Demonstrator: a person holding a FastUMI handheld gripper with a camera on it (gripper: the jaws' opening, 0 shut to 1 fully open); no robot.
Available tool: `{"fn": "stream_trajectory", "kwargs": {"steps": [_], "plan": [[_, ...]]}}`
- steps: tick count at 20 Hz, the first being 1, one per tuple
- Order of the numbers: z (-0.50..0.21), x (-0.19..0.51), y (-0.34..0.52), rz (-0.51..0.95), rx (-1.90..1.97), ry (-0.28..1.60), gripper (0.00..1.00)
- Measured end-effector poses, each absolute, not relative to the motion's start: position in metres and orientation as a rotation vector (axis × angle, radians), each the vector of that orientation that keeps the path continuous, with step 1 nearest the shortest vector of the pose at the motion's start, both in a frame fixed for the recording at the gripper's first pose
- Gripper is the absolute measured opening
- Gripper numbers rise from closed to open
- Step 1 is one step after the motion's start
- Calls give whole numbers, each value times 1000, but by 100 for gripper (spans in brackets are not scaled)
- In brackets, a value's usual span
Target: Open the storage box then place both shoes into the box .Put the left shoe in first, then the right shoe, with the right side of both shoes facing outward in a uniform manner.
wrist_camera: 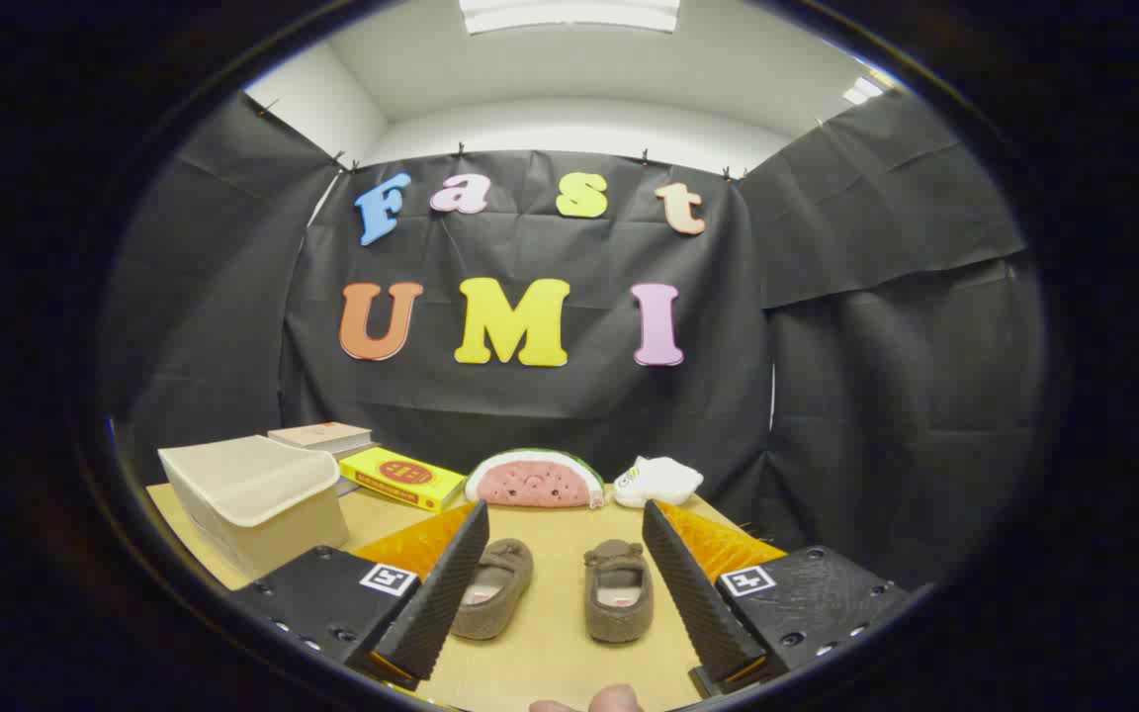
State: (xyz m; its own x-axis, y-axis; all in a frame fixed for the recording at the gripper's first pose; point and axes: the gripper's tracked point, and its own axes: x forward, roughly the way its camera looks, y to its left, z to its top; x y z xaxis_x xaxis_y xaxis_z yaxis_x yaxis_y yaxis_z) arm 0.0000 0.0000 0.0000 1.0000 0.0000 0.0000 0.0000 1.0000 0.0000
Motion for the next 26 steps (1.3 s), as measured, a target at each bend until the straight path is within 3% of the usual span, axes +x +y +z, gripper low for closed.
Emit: {"fn": "stream_trajectory", "kwargs": {"steps": [26], "plan": [[-12,6,33,84,-9,19,95]]}}
